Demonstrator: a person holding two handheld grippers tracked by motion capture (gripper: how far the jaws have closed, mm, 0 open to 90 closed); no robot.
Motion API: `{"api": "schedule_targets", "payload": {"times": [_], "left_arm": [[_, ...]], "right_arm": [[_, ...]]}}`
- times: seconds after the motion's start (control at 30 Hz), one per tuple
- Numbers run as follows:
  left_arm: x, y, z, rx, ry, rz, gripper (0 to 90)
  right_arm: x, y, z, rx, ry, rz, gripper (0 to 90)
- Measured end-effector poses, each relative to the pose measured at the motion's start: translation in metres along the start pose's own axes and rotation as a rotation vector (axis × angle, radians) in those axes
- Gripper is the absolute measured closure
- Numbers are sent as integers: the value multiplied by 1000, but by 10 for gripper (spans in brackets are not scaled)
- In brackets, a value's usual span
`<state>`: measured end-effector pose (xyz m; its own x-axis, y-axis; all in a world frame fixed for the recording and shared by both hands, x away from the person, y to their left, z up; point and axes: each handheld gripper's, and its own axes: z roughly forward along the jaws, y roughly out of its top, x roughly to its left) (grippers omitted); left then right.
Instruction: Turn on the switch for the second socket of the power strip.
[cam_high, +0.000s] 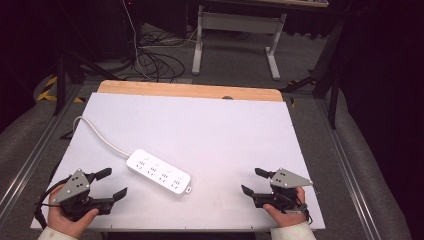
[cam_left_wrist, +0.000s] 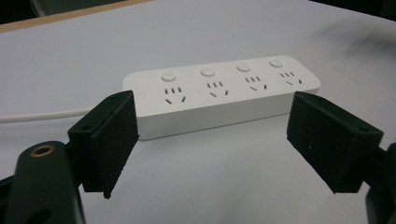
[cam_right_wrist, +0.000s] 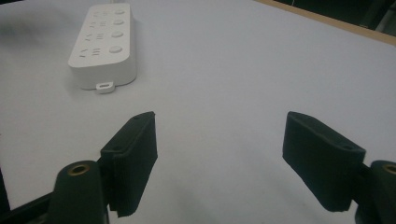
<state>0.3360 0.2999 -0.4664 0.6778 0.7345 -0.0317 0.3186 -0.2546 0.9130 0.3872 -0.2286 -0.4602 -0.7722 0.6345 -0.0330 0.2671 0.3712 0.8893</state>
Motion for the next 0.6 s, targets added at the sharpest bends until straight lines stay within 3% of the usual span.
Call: {"api": "schedule_targets", "payload": {"times": [0.6], "left_arm": [[-1, 1, -2, 3, 8, 18, 177]], "right_arm": [[1, 0, -2, -17, -4, -5, 286]]}}
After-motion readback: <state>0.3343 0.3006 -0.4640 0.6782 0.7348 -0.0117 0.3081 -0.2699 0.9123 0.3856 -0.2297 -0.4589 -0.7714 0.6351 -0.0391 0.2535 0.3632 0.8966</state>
